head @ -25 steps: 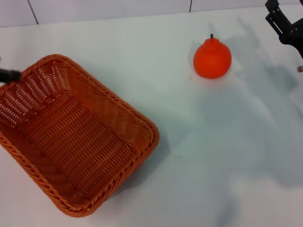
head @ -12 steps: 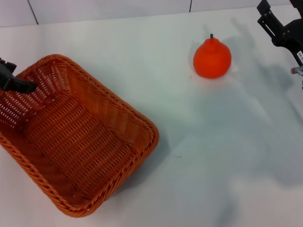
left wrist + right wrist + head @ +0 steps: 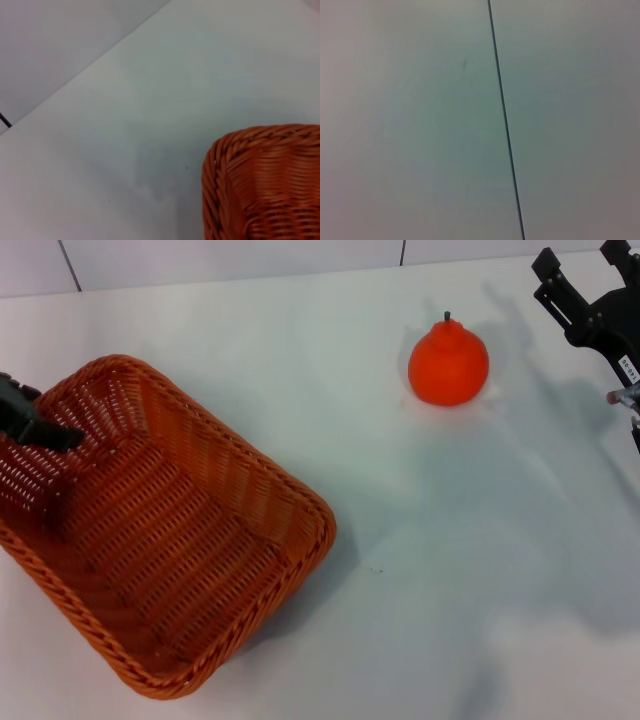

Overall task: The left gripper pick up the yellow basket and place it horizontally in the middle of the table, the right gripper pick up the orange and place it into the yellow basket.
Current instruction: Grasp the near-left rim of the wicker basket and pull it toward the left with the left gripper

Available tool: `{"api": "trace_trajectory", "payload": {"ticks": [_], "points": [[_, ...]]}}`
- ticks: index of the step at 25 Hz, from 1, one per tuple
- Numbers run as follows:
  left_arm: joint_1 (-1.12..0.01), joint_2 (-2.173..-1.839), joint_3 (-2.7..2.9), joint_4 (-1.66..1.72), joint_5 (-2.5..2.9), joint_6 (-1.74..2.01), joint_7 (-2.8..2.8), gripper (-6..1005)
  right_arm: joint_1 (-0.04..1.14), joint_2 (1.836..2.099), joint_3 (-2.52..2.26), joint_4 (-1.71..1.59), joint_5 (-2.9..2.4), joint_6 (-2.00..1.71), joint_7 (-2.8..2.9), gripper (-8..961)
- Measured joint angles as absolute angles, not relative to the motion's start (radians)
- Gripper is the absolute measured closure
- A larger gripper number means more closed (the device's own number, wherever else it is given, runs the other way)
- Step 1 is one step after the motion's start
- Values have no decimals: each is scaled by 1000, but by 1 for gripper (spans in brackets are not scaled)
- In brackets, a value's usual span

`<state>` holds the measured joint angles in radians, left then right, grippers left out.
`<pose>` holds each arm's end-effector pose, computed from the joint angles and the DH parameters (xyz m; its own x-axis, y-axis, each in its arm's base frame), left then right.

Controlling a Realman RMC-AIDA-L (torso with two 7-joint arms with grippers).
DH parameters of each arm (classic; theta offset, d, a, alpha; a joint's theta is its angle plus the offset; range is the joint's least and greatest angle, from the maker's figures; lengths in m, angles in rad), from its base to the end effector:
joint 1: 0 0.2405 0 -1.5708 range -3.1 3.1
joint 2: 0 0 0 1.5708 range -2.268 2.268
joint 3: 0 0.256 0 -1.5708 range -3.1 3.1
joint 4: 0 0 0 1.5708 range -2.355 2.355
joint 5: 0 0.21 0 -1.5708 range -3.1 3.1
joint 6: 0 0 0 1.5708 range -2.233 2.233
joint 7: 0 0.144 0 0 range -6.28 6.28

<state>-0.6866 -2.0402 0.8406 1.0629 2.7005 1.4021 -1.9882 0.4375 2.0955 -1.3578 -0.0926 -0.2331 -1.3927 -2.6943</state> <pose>-0.2571 0.4000 0.0668 0.8193 0.5644 -0.1009 0.4342 -0.7256 -0.5338 0.3065 0.3226 0.0026 -0.5613 -0.1663 0.8107 0.7448 0.3256 0.5825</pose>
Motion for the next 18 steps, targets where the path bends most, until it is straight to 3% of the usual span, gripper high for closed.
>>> {"api": "trace_trajectory", "payload": {"ticks": [7,13,16,18], "points": [[-666,-2071,845,1096,2722,1349,-1983,186,437,2094,-1358,-92,-233,-1393,-2674,22],[-649,-2088,864,1114,2749,1333,-1977,250,431,2094,-1358,-92,-233,-1393,-2672,22],[-651,-2090,865,1111,2769,1347,-1978,476,432,2094,-1358,-91,-233,-1393,-2671,22],[-654,-2089,865,1111,2775,1364,-1978,561,433,2094,-1358,-91,-233,-1393,-2671,22]]}}
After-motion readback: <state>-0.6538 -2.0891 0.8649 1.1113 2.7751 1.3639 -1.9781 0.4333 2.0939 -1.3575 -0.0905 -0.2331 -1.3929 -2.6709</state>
